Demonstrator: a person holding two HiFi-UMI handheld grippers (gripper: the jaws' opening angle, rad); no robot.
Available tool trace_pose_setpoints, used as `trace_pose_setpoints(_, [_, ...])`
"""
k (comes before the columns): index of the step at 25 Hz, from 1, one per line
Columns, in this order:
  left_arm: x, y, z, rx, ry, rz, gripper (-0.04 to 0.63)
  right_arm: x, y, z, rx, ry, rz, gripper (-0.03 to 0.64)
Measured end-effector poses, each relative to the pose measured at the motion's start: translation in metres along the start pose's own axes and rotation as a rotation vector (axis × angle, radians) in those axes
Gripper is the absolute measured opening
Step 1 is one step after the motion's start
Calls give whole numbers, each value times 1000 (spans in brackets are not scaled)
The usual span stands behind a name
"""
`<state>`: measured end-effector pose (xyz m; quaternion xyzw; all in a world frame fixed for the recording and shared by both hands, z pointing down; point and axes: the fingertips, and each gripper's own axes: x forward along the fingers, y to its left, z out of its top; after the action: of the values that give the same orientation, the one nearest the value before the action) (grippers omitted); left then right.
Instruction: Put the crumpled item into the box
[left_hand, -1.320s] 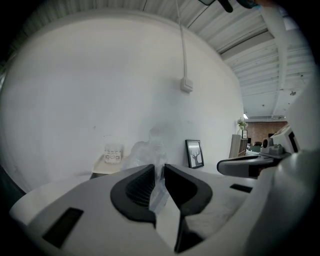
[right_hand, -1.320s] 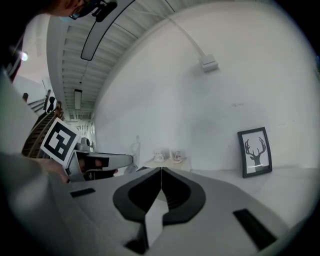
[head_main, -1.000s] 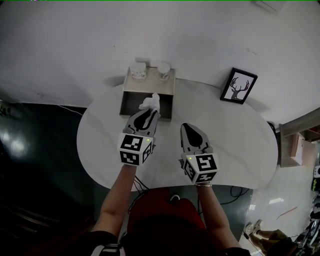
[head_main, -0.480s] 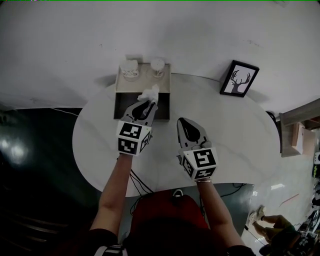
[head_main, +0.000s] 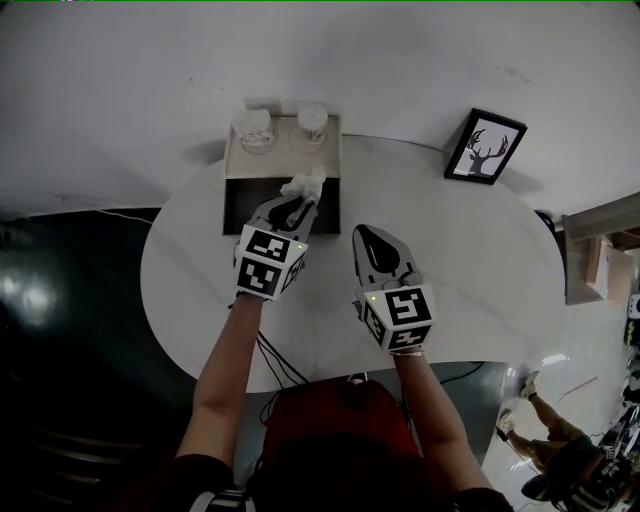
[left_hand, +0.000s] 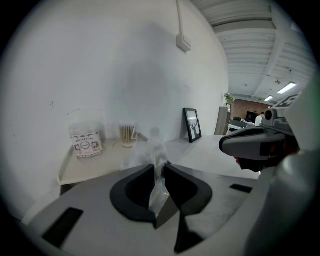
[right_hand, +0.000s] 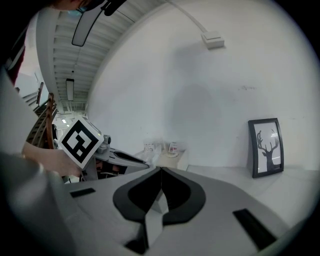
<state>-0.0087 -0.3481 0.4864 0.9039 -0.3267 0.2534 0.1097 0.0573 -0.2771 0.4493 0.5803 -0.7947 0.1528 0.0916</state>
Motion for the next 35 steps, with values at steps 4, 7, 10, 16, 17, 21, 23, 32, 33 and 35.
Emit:
trace_pose_setpoints(4, [5,0,-6,18,52,-20,78,6,-1,-4,-3,19,0,15])
trace_pose_setpoints(7, [10,1,-9,49,94,-30,77,10,-4,-5,-3,25,-3,15])
trace_pose_setpoints(10, [16,0,-15,113,159,-48,78,12,-5,-6,-1,30,-5,15])
trace_pose_setpoints(16, [26,1,-25,173,262,-80,78,18,-9,-8,-4,42,-6,15])
trace_pose_setpoints(17, [27,1,-27,176,273,-86,78,19,-9,-9,-5,45,-7,15])
trace_pose_setpoints(21, [31,2,-34,189,316,-97,78,21,-12,-12,-10,56,-12,15])
trace_pose_setpoints(23, [33,3,-37,193,330,-100,78,23,-12,-13,-9,60,-14,15])
trace_pose_setpoints(32, [40,3,-51,187,383,-132,78,27,-14,-14,-3,71,-18,15])
trace_pose_setpoints(33, [41,3,-52,187,388,-136,78,27,-15,-14,-3,72,-19,15])
trace_pose_setpoints(35, [42,2,-54,189,397,-143,78,27,-15,-14,-2,75,-21,15])
